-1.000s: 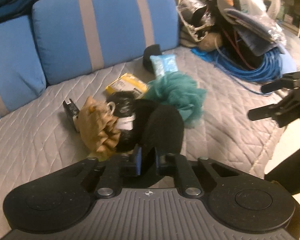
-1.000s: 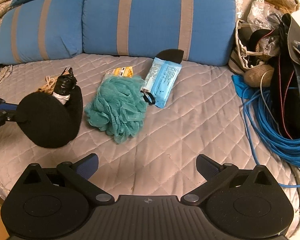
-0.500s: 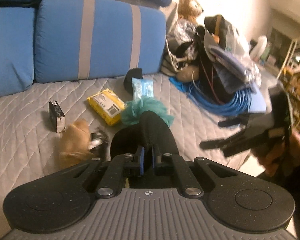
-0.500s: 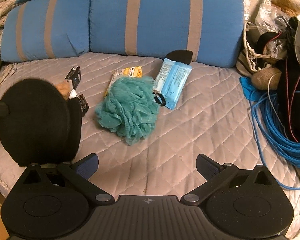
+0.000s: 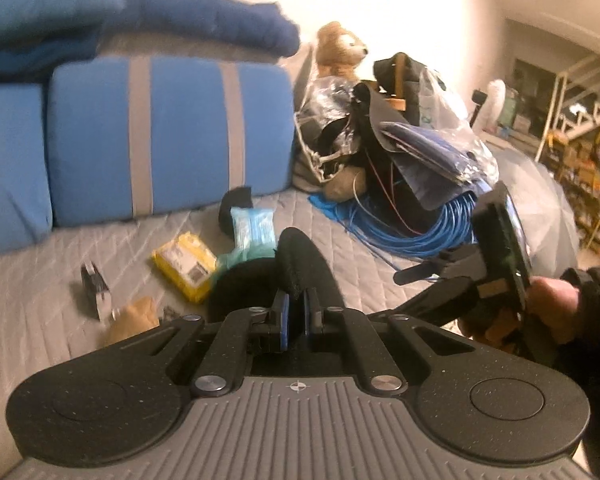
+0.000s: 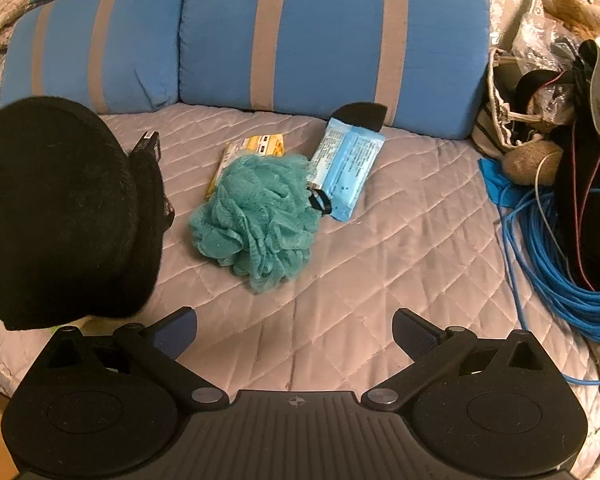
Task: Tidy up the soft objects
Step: 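Lift the black pouch with the left gripper away from the bed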
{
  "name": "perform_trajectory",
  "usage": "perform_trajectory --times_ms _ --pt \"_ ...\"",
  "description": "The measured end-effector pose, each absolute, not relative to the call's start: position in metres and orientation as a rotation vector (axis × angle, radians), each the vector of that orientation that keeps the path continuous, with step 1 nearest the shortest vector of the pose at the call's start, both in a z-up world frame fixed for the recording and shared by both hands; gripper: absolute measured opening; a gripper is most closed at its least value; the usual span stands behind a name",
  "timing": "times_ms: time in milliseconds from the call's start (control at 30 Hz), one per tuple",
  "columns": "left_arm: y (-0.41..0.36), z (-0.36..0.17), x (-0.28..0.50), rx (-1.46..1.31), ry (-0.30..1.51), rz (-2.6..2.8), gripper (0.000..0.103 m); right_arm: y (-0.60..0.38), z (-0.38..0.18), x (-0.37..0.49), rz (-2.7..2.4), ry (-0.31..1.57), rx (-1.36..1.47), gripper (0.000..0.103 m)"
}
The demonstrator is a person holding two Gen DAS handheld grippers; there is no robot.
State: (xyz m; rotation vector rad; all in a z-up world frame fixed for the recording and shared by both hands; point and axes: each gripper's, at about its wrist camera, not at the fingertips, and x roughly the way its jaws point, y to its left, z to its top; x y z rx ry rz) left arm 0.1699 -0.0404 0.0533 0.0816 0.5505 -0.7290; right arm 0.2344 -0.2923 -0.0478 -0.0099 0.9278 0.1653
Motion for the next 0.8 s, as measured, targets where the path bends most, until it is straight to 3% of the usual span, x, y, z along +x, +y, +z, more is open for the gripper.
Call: perform_trajectory --times_ms 233,500,800 --pt "-0.044 0.06 0.16 0.23 0.484 -0.601 0.007 -0.297 -0.048 0.236 0.145 0.928 0.003 0.103" --pt "-0.014 0.048 0.162 0.339 0.549 -0.365 0.007 -0.288 -0.046 0.236 0.154 0.922 -0.011 0.103" --pt "0.035 -0.005 0.179 0.285 0.791 -0.211 0.011 -0.264 -0.046 0.238 0.174 0.93 -0.04 0.103"
